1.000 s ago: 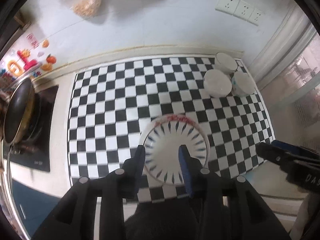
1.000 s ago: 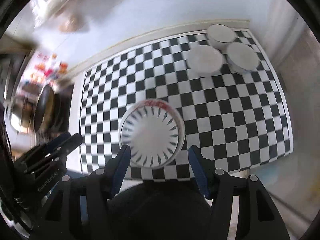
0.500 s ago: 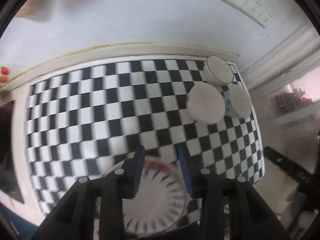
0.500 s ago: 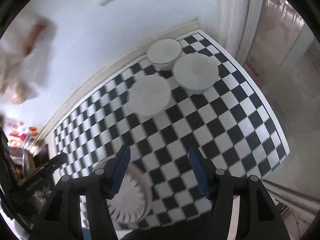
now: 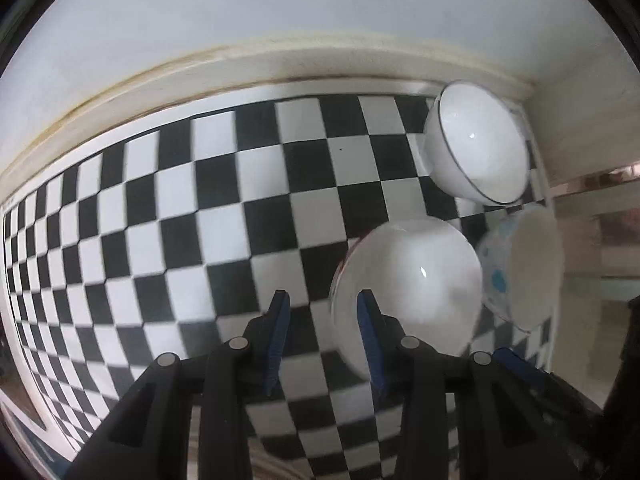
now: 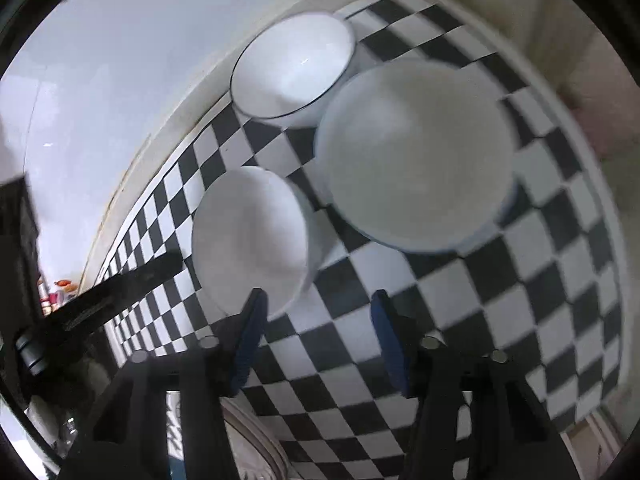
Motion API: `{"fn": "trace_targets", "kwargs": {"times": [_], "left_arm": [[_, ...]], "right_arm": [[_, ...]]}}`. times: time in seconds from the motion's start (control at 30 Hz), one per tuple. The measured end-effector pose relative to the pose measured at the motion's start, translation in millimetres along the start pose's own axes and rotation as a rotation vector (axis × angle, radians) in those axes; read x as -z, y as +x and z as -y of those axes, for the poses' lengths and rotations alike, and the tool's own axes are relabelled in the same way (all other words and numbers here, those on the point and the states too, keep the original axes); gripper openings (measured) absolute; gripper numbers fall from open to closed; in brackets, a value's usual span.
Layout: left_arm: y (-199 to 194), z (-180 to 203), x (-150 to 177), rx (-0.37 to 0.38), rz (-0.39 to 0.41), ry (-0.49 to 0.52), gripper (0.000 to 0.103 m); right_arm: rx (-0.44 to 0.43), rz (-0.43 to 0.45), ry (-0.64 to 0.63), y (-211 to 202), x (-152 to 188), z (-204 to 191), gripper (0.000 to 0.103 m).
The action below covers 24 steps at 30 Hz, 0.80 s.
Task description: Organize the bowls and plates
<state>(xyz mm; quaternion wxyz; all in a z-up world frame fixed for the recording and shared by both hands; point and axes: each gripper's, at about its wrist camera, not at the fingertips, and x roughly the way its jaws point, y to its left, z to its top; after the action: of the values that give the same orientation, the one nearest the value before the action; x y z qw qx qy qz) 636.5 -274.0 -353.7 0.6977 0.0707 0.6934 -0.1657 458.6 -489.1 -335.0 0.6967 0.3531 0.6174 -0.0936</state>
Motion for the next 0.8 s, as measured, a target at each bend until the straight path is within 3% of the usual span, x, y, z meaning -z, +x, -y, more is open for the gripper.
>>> {"fn": "trace_targets", "kwargs": {"times": [0.1,0.2,0.27,0.3,0.53,0.8], "left_arm": [[17.4,6.0,-11.0,0.001,-0.039,0.028,0.032],[30.8,7.5,-15.0,0.002,-0.075,0.033,0.030],[34.5,9.8,-12.6,0.009,-0.080,0.034,0.021],[34.1,11.9,-11.4,-0.006,-0.073,0.039,0.021],[18.3,22.7,27.4,0.005,-0.057,0.031,0.021],[-0.2,35.9,107.8,0.067,-0.086,0.005,0.021]], "right_arm": [[0.010,-0.028,-0.021,18.3,-11.9,-8.9,0.051],[0.031,-0.077,-0.045,39.7,-21.8,-17.2,0.038],[0.062,-0.106,-0.061,53.2,-25.8,-21.1,0.016],[0.085,-0.112,-0.071,58.4,-27.2,-22.6,0.014],[0.110,-0.129,-0.151,57.2,-19.4,-23.1,0.013],[0.116,-0.203,-0.252,33.7,43.7,-2.7,0.013]]}}
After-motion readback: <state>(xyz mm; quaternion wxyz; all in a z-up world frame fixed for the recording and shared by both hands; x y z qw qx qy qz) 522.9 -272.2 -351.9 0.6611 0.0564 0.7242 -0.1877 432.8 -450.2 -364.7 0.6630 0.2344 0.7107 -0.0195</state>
